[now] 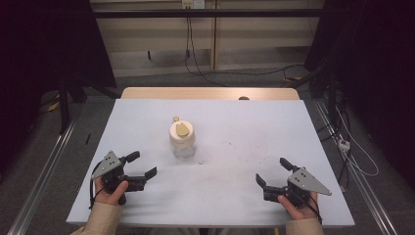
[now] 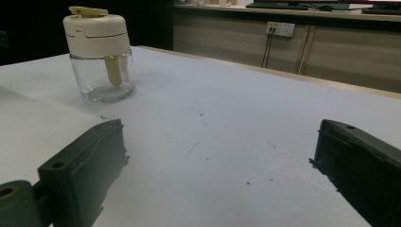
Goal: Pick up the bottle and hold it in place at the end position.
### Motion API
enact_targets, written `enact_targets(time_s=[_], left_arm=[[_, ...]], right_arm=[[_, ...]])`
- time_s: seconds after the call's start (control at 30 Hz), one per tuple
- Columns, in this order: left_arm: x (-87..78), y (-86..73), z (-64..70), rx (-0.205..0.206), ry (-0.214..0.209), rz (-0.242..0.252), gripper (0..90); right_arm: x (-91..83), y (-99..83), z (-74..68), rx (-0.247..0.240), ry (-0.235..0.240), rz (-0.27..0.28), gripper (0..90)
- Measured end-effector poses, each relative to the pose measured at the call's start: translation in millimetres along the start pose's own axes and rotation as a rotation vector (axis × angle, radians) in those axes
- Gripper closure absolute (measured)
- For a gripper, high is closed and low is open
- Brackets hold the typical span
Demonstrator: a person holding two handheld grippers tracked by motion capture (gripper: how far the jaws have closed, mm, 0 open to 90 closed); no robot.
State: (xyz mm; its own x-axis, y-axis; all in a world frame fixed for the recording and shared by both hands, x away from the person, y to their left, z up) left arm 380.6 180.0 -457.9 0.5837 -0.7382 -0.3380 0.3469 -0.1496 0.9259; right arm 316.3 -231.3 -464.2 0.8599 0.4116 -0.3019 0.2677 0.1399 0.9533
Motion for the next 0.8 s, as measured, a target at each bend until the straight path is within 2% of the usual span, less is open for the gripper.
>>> enact_targets(time_s=[0.4,0.57,0.8], left_arm=[[5.9,2.7,-0.6,0.008,-0.005,0.011,5.2],[10.1,6.2,-4.0,-0.026,0.002,0.018,5.2],[22.1,9.9,-3.3,0.002,0.001,-0.007,5.2]], right_arm=[[1.0,0.2,-0.4,0.002,0.003,-0.001,1.8],[1.7,0.5,0.0,0.006,0.003,0.003,1.9],[3.0,1.6,-1.7,0.003,0.012,0.005,2.1]])
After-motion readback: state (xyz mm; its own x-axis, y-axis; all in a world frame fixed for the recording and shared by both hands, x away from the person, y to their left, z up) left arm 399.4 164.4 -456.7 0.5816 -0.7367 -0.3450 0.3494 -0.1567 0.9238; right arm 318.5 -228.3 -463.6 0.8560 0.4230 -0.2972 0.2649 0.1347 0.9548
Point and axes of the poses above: each handheld gripper's, and its own axes: x roughly forward along the jaws, y roughly out of its top, z roughly to its right, the point moved 7 cm from there along x, roughly forward along the jaws, and after that the axes turned 5 degrees about -z, right-handed, at the moved point
